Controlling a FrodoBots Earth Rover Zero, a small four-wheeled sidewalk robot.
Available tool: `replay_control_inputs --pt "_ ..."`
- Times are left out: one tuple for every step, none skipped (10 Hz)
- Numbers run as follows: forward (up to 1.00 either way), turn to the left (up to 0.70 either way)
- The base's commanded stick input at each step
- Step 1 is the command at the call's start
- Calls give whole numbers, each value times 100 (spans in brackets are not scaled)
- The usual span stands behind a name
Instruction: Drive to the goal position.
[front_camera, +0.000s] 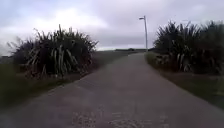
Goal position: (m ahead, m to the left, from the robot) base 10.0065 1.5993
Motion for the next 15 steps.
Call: replay_control_inputs --pt "85 -33" --pt "85 -33" --pt "85 -32" --pt "85 -22" --pt "85 -11" --pt "85 -20" --pt "85 -5" --pt "85 -7" --pt "85 -14" --pt "85 -21" --pt "85 -28" --pt "85 -4" --pt "85 -20" --pt "85 -31" --pt "85 -15"
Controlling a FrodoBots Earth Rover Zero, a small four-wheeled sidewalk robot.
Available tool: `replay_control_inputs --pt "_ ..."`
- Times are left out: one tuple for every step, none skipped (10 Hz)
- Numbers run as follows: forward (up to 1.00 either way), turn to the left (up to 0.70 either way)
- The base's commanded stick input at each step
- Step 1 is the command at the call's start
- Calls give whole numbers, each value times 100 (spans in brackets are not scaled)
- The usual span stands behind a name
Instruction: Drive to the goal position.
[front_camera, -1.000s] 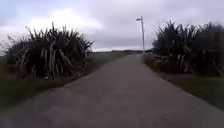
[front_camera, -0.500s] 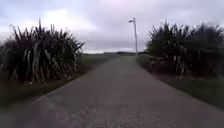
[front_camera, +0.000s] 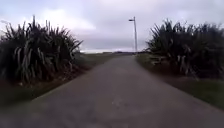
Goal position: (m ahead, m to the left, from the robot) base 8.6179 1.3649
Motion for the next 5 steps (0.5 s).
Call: replay_control_inputs --pt "85 -25" --pt "85 -17" --pt "85 -9" --pt "85 0" --pt "85 0"
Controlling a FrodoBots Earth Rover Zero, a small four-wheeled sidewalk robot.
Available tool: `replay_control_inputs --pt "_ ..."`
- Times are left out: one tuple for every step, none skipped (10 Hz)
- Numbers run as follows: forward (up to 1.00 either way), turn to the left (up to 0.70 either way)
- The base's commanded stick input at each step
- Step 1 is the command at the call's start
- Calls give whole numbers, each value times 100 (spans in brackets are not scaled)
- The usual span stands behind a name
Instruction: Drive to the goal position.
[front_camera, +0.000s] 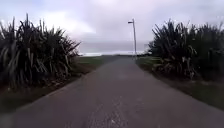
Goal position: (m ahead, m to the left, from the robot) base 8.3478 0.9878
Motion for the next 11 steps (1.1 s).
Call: replay_control_inputs --pt "85 0" --pt "85 0" --pt "85 -19" --pt "85 -9" --pt "85 0" --pt "85 0" --pt "85 -18" --pt "85 -9" --pt "85 -1" --pt "85 -12" --pt "85 -26"
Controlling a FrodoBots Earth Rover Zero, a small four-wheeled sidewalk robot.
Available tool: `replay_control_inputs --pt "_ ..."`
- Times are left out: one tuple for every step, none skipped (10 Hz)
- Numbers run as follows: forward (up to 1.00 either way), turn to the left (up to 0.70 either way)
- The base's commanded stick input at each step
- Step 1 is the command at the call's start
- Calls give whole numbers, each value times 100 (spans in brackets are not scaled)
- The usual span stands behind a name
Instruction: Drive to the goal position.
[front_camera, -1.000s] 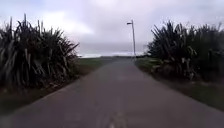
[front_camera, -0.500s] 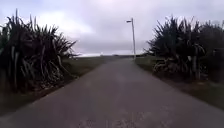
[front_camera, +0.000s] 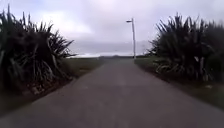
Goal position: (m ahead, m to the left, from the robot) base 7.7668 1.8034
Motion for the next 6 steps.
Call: replay_control_inputs --pt "85 0" --pt "85 0" --pt "85 0" --pt "85 0" --pt "85 0" --pt "85 0"
